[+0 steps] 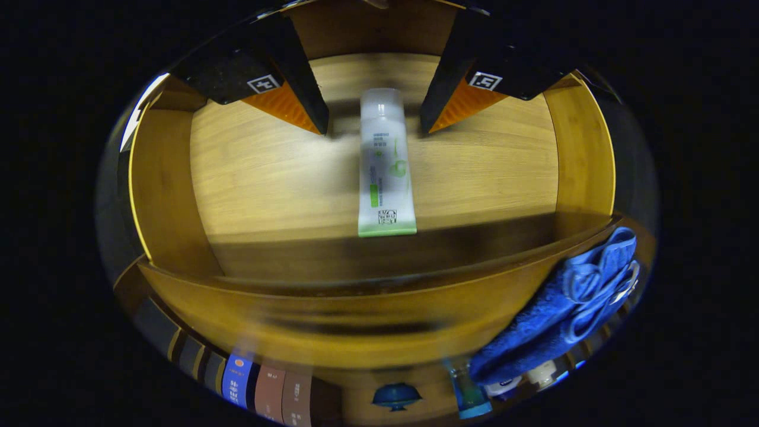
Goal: Pull open the drawer, take out the items inside it, and place them on the countertop above the cabinet.
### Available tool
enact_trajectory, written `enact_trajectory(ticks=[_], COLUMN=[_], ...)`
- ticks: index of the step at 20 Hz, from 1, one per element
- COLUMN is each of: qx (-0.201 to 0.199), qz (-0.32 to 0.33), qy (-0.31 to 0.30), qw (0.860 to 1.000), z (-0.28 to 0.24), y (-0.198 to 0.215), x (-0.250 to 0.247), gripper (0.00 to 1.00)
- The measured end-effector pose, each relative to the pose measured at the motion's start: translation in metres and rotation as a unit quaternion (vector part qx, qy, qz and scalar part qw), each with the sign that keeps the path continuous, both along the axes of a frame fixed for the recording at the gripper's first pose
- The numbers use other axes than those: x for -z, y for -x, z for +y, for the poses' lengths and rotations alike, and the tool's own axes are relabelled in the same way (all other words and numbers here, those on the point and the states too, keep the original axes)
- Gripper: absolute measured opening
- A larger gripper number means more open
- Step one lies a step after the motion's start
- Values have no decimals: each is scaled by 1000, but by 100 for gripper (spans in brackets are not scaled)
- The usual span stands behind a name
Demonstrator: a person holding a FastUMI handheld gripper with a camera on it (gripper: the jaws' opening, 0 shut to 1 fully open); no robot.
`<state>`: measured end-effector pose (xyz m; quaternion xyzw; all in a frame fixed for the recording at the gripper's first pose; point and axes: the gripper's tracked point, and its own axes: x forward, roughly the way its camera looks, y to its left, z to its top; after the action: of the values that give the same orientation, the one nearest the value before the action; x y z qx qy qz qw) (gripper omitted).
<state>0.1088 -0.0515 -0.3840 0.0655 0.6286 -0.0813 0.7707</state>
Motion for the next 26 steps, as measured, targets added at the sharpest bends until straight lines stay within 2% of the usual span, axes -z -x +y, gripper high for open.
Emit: enact_trajectory(ticks=[3,5,7,9,11,13,16,21,26], qx=[3,-17,-29,-40,-53,-46,-40,-64,-63], qz=[27,21,23,21,20,14,3,-40,-88], qy=[-1,-1,10,13,9,0,-13,-25,-55], qw=[1000,1000,999,999,998,999,999,997,993], z=[-1,0,-2,-2,-1,0,-8,5,16], y=[7,3,4,3,6,11,7,13,43], x=[7,7,8,5,7,4,2,-26,-79], gripper=[88,79,52,52,46,46,35,35,35])
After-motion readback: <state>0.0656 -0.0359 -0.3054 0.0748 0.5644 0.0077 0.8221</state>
